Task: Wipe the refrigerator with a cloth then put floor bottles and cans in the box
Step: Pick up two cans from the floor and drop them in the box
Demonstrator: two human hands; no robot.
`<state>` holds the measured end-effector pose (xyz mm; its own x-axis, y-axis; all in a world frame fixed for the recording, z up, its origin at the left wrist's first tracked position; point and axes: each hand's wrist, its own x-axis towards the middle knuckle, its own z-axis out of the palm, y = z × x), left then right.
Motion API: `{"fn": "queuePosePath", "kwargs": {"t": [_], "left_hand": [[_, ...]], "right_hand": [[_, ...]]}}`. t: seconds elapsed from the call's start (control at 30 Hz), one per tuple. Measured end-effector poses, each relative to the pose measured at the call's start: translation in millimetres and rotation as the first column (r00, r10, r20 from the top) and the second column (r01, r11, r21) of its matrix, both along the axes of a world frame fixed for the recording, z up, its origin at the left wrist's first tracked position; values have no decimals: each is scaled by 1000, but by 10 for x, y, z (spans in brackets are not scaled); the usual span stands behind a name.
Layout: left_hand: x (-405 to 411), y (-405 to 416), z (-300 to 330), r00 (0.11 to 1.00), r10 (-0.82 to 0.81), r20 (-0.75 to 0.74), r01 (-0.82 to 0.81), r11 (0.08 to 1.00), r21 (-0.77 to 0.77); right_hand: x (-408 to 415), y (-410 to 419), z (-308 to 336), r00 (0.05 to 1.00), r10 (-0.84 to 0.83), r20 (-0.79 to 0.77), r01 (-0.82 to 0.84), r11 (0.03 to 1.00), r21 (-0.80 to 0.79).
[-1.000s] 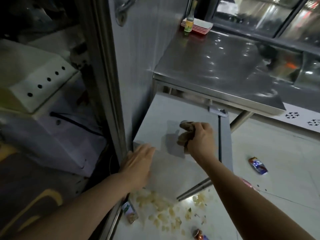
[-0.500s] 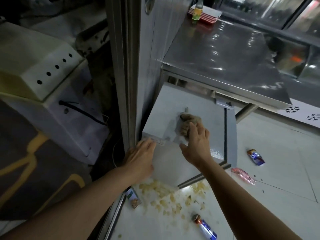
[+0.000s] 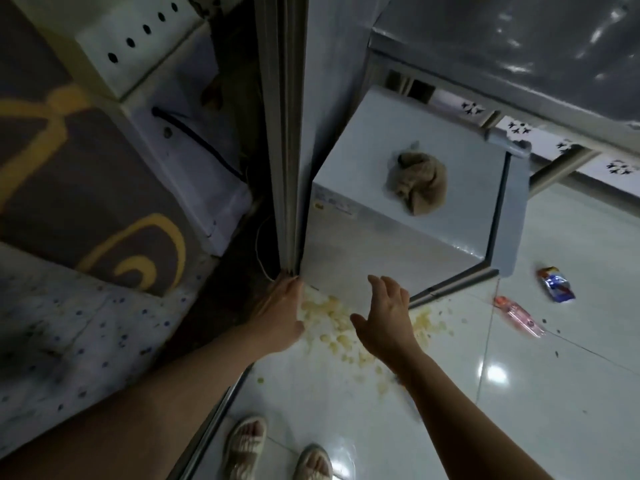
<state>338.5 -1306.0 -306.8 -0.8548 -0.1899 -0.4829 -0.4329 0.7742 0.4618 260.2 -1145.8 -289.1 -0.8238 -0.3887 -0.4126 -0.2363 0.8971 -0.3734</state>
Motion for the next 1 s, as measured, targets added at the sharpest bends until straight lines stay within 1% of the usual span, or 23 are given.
{"fn": "queuePosePath", "kwargs": {"t": [0.2,0.33,0.4,0.5,0.6,0.7,0.9,1.0], "left_hand": [[303,202,-841,982,165,95,-169,985,39],[490,286,-1600,948,219,230,-238,970,57],[543,319,-2021,933,226,280,-246,969,38],[552,367,-2629,900,283,332,-312,949,38],[502,404,-3209,869,370,327,-404,914,38],[419,416,-3750,843,461,277,-488,873,32],[173,395,-4783,808,542,231,-561,827,22],[15,385,-5246,764,614,196,-630,776,27]], "right_hand": [[213,173,-752,996,64,59,-66,997,37],[379,206,-1402,992,73,107,-81,994,70],[455,191,-1772,987,72,147,-83,994,73],[538,152,-2323,984,53,172,-64,996,61],[582,116,-2838,984,36,172,-46,998,51],[578,103,-3332,988,33,152,-39,998,39],[564,213,-4256,992,18,126,-21,999,24],[575,283,-4660,992,6,122,-8,1000,19]]}}
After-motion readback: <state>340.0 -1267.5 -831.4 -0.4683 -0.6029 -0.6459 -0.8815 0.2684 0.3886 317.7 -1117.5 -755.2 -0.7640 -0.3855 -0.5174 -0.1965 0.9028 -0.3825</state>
